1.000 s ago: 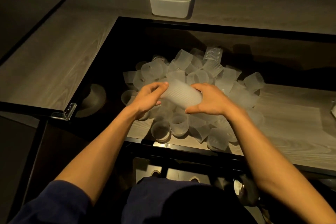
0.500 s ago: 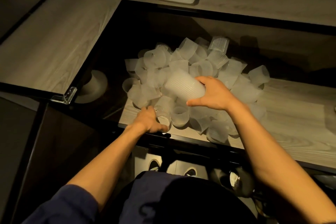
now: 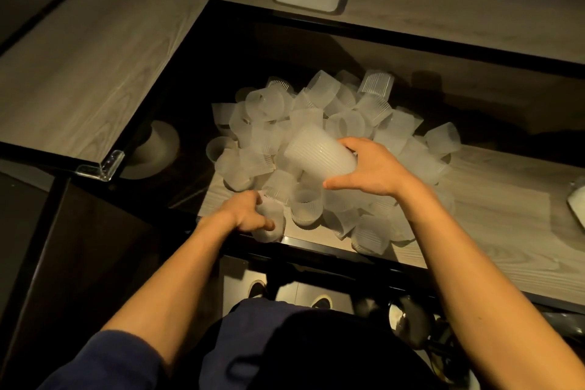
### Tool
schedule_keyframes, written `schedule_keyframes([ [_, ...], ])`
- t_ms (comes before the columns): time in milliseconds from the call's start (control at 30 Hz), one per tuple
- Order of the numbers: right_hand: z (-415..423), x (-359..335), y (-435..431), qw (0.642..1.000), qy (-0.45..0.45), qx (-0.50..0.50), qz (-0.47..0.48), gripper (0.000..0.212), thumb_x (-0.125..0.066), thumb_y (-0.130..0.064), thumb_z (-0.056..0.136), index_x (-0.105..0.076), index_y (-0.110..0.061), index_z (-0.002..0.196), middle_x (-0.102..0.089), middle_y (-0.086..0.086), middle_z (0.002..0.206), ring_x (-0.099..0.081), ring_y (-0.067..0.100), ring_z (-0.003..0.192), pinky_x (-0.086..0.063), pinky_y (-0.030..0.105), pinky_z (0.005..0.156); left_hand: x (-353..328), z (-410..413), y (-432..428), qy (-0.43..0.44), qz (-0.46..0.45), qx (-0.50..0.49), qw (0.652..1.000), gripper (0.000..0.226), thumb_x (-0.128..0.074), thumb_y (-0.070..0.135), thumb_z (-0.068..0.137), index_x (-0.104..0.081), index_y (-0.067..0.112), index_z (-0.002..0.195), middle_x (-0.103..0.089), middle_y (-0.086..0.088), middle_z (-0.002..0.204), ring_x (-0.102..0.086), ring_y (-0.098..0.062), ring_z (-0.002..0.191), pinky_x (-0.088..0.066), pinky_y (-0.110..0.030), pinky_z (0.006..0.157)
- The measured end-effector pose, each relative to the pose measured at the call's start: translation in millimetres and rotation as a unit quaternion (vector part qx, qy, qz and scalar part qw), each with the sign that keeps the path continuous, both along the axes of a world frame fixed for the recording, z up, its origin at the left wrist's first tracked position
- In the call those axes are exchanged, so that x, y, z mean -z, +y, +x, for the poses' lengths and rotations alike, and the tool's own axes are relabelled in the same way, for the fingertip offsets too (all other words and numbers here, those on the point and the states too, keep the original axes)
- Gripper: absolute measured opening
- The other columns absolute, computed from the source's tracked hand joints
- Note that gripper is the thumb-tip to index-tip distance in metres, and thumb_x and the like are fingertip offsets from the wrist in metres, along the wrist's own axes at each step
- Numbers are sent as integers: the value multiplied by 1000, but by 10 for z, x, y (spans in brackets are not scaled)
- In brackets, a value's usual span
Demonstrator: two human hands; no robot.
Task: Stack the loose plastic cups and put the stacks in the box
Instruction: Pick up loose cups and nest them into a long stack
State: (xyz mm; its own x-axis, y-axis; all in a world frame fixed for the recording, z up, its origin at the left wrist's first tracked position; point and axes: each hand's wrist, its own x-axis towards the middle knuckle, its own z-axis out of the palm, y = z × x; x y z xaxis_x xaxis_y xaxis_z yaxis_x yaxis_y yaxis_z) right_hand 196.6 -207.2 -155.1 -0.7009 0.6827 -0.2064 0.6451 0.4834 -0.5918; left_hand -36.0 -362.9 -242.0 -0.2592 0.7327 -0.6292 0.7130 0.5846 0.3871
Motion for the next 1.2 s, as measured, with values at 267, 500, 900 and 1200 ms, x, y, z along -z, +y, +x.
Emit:
schedule_keyframes([
  [267,-94,10,78,1000,-3,-8,8,78,-86,-57,64,-56,-29,131,-57,-7,118,-55,15,105,-51,35,83,-941,-731,210,-188,119,-133,966,49,-85,24,78,-65,4,117,-67,-8,98,-61,-23,88,-51,-34,75],
  [500,-196,-36,116,998,-35,-22,36,87,-77,-69,52,-56,-32,129,-56,-7,118,-52,17,107,-51,48,91,-1098,-720,335,-371,245,-243,862,75,-89,21,70,-56,1,134,-68,-18,120,-67,-23,105,-55,-32,91],
  [900,-255,-83,182,999,-27,-7,46,88,-75,-74,51,-57,-36,129,-57,-10,117,-52,16,108,-50,50,92,-1113,-536,624,-393,238,-197,866,73,-83,21,64,-60,2,131,-71,-10,115,-64,-28,115,-54,-34,99],
  [1200,-284,-116,229,999,-3,16,47,88,-72,-77,53,-58,-34,128,-57,-13,117,-52,13,107,-51,45,90,-1046,-368,767,-269,258,-150,916,72,-81,51,75,-58,21,137,-64,4,125,-62,-10,112,-46,-30,91],
])
